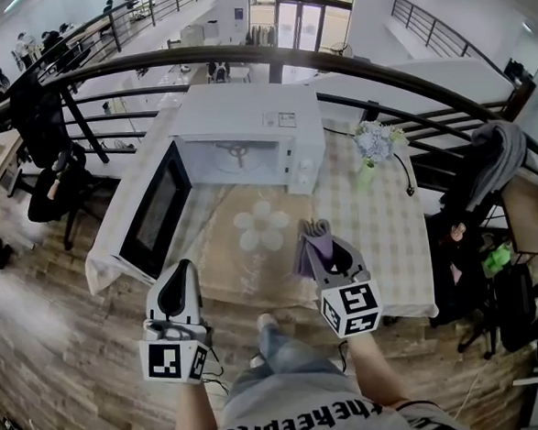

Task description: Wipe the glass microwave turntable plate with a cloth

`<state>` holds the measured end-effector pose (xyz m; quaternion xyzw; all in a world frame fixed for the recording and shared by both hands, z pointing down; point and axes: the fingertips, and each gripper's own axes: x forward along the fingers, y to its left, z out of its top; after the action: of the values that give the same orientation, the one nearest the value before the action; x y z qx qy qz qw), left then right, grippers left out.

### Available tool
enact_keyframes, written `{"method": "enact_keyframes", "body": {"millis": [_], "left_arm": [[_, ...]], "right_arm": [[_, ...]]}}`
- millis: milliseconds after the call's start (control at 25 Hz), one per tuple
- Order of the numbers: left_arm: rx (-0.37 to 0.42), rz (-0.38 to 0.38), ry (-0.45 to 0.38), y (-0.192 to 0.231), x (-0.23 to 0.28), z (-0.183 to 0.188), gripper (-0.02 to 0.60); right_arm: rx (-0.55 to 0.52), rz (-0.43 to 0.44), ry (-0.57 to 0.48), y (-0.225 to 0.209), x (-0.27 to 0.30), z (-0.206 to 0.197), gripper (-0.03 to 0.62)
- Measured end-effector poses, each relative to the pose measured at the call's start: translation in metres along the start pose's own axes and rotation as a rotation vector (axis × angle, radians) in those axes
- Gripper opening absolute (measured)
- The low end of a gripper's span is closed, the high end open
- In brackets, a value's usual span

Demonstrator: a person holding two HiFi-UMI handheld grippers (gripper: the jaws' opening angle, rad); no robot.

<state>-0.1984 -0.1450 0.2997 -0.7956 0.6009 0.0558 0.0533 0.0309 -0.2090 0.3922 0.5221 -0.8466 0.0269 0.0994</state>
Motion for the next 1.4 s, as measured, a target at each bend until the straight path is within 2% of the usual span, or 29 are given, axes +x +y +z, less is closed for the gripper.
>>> {"method": "enact_keyframes", "body": {"millis": [720,1400], "left_arm": [[0.010,0.031,-0.023,0.006,-0.009,0.015,0.011],[0.015,0.053,-0.029,0.013,-0.016,0.019,0.011]], "right_arm": [[-0.050,-0.015,-0.195,0.005,-0.042,0.077,0.109],[-0.047,-0.030,-0.265,0.008,-0.053,0.100,0.109]]}}
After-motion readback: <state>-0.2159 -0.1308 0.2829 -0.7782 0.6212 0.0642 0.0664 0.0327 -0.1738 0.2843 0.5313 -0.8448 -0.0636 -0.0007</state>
